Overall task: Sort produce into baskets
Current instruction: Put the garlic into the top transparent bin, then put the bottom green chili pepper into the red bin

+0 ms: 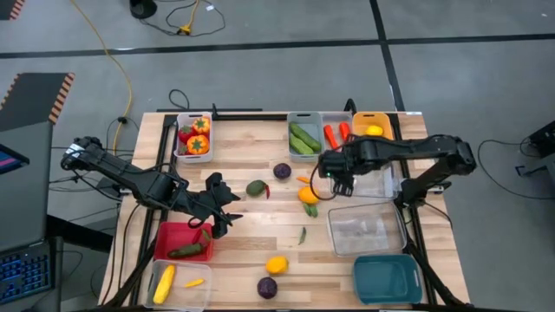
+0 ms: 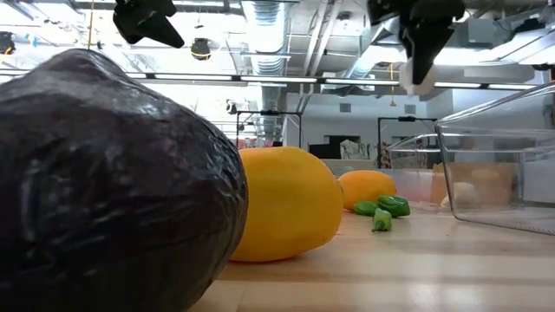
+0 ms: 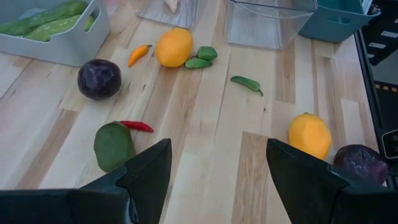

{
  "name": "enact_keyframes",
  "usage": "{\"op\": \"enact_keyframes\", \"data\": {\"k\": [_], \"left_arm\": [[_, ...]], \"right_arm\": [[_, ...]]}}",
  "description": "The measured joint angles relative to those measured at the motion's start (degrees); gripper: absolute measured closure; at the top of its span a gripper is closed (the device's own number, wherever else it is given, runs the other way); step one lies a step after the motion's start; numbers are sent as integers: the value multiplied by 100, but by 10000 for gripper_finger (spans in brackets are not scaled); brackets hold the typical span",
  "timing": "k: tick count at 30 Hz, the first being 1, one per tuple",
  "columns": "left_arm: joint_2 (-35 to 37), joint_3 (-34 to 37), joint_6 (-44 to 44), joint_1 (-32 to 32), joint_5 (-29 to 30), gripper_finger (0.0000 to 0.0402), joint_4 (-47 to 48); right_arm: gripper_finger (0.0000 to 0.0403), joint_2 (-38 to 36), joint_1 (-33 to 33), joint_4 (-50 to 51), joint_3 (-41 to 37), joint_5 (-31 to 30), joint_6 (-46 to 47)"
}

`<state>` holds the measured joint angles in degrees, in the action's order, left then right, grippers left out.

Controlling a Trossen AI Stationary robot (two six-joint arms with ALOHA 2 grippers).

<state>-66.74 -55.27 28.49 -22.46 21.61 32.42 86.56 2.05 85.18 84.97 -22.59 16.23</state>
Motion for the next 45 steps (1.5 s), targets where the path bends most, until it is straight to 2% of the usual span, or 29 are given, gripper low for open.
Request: {"op": "enact_keyframes", "data": {"k": [7, 13, 19, 25, 35, 39, 45], "left_arm": [[0, 0, 0, -2, -2, 153, 0], [0, 0, 0, -1, 0, 153, 2], [0, 0, 0, 0, 0, 153, 2], [0, 0, -64, 0, 2, 153, -99], [-57, -1, -1005, 303, -94, 153, -1463], [-374, -19, -1366, 579, -500, 153, -2086], [-1210, -25, -1686, 885, -1251, 153, -2939]], "right_arm": [[137, 0, -447, 32, 0, 214, 0], [102, 2, -679, 33, 0, 421, -5], [71, 2, -748, 28, 0, 448, -10], [65, 2, -746, 9, 0, 450, -13], [67, 2, -735, -82, 0, 452, -13], [67, 5, -735, -135, 0, 452, -11], [68, 5, -735, -168, 0, 454, -11]]}}
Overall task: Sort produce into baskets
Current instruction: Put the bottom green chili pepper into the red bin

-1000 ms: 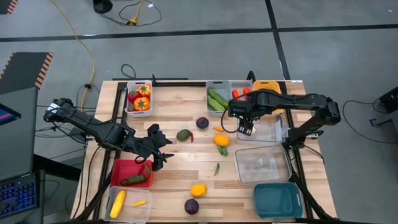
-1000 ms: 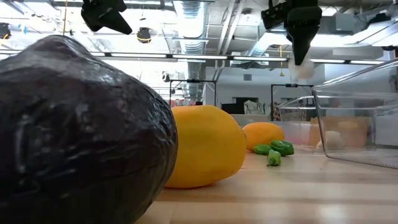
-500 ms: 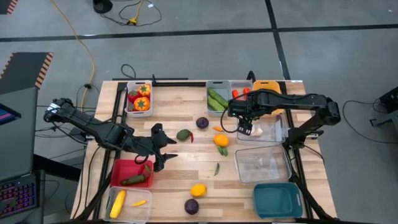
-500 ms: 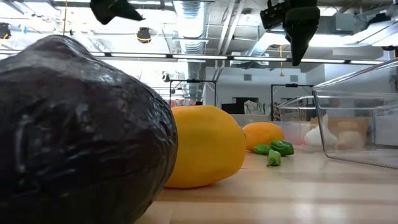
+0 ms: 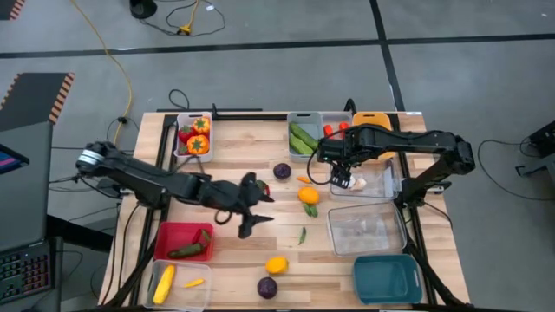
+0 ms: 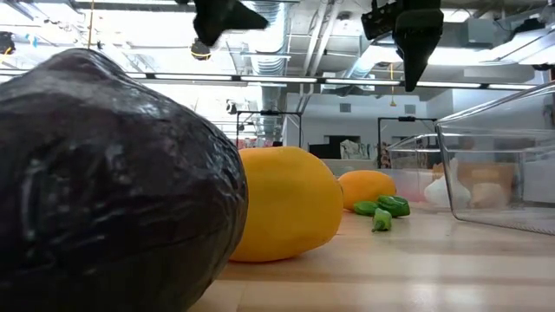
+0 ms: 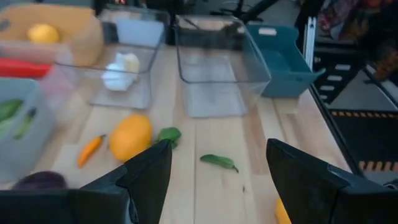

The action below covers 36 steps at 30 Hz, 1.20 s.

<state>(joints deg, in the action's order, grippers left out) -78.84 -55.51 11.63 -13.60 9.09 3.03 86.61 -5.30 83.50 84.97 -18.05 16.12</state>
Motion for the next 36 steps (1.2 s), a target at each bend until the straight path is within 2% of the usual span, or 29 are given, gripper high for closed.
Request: {"op": "enact_keyframes", "data": {"k": [11, 20, 25, 36], "left_arm": [[-2093, -1346, -222, 41, -130, 172, 20], [-3434, -2470, -61, -65, -124, 189, 548], [-3922, -2771, 364, -150, -124, 190, 621], [-4506, -2844, 1242, -265, 209, 190, 578]], "right_arm": [[68, 0, 0, -3, 0, 1, 0], [68, 0, 0, -16, 0, -1, 4], [68, 0, 0, -34, 0, 1, 4], [68, 0, 0, -79, 0, 0, 2]]}}
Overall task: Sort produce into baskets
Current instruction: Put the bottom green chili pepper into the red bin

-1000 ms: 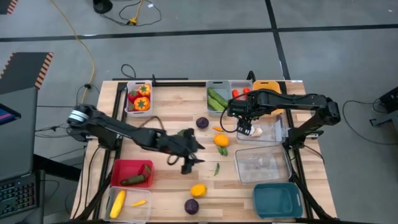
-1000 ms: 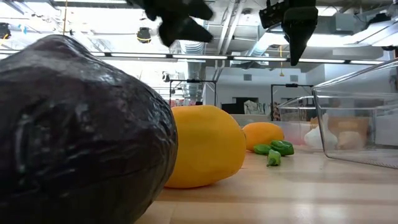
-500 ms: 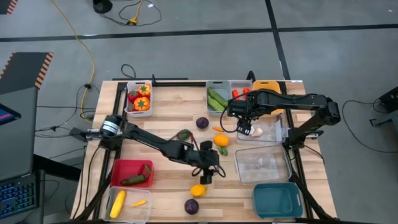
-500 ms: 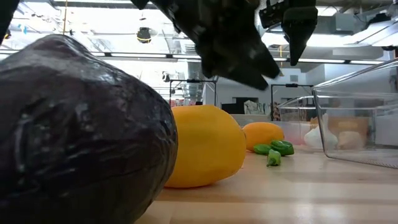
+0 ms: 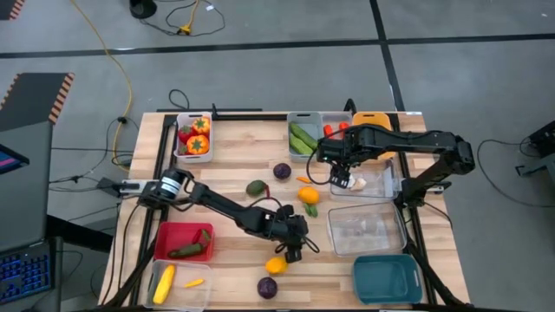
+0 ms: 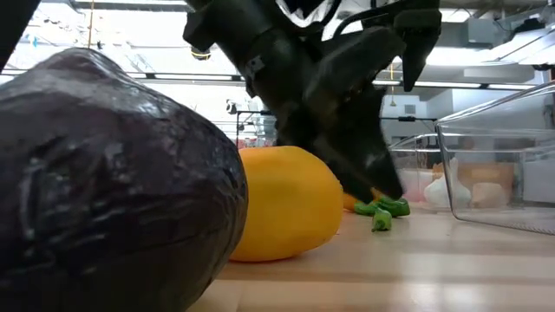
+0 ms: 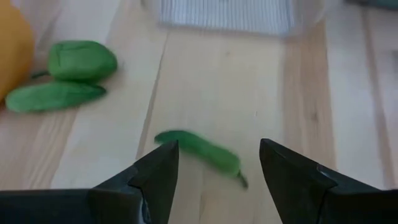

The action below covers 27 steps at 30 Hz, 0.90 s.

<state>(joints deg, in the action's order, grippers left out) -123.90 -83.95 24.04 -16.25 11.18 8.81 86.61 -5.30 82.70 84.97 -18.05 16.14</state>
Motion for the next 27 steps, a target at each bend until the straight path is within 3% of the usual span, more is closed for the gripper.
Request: {"op": "enact_keyframes", "data": {"k": [18, 27], "left_arm": [[-339, -1, 563, -85, 391, 193, -215], [-355, -1, 318, -190, 739, 263, -102]], "right_arm": [[68, 0, 2, -110, 0, -2, -2], [68, 0, 2, -114, 0, -2, -2]]}}
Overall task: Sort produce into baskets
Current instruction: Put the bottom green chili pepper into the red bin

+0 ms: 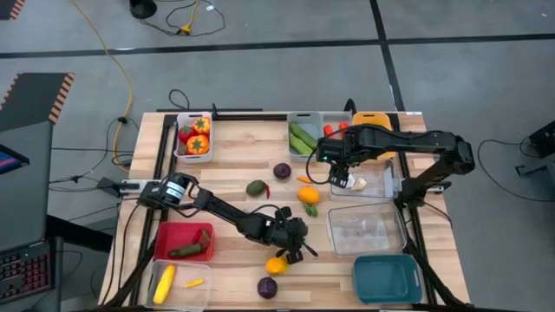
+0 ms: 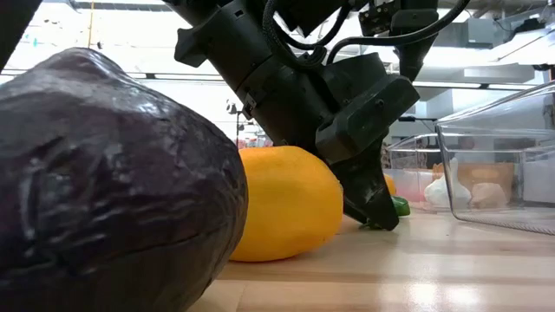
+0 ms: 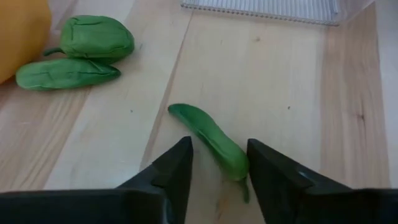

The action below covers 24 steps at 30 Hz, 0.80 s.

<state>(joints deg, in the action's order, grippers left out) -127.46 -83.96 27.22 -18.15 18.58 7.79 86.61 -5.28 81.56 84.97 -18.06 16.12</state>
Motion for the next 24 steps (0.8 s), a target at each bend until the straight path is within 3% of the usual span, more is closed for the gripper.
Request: {"op": "enact_keyframes", "data": {"k": [12, 19, 24], "left_arm": [[4, 7, -3, -9, 32, 358, 46], [158, 17, -278, 51, -559, 366, 204], [631, 28, -486, 111, -1180, 363, 1078]], "right_arm": [[68, 0, 0, 0, 0, 0, 0], [68, 0, 0, -1, 0, 0, 0], [68, 0, 0, 2, 0, 0, 0]]}}
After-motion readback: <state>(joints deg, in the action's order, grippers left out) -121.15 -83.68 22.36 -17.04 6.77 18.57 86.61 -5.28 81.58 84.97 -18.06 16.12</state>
